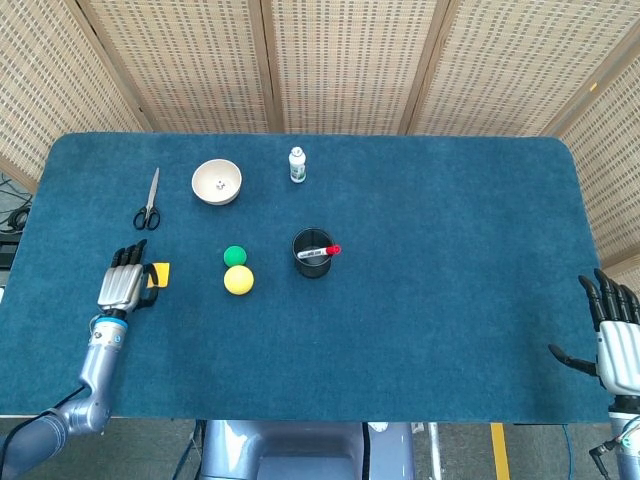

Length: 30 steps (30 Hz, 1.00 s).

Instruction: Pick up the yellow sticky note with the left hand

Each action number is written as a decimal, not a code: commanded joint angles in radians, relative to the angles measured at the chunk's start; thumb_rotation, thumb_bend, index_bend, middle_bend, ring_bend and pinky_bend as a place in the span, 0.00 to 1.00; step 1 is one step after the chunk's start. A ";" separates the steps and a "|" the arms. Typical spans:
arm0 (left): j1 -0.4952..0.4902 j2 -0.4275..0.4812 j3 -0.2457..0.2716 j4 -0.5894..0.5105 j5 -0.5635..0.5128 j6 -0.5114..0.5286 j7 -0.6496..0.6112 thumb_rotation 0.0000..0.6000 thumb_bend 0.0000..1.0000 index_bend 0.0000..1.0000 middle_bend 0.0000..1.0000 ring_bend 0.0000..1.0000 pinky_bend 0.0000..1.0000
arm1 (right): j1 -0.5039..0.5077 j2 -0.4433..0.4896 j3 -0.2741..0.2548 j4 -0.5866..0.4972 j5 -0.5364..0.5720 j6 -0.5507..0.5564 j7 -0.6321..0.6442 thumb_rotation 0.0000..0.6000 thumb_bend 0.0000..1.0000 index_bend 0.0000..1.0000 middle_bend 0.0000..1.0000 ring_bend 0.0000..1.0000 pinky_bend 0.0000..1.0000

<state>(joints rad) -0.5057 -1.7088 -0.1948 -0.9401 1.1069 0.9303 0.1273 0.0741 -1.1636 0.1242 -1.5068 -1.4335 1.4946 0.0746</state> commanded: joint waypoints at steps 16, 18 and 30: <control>-0.106 0.118 -0.154 -0.075 -0.061 0.024 0.078 1.00 0.49 0.77 0.00 0.00 0.00 | 0.003 -0.002 0.001 0.004 0.007 -0.010 0.002 1.00 0.05 0.00 0.00 0.00 0.05; -0.118 0.135 -0.172 -0.087 -0.075 0.026 0.091 1.00 0.48 0.77 0.00 0.00 0.00 | 0.004 -0.002 0.001 0.005 0.009 -0.013 0.002 1.00 0.05 0.00 0.00 0.00 0.05; -0.048 0.335 -0.150 -0.350 -0.070 0.062 0.060 1.00 0.00 0.00 0.00 0.00 0.00 | 0.006 -0.005 -0.001 0.003 0.006 -0.014 -0.008 1.00 0.05 0.00 0.00 0.00 0.05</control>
<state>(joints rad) -0.5937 -1.4250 -0.3708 -1.2283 1.0097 0.9660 0.2174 0.0801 -1.1686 0.1230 -1.5038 -1.4275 1.4803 0.0665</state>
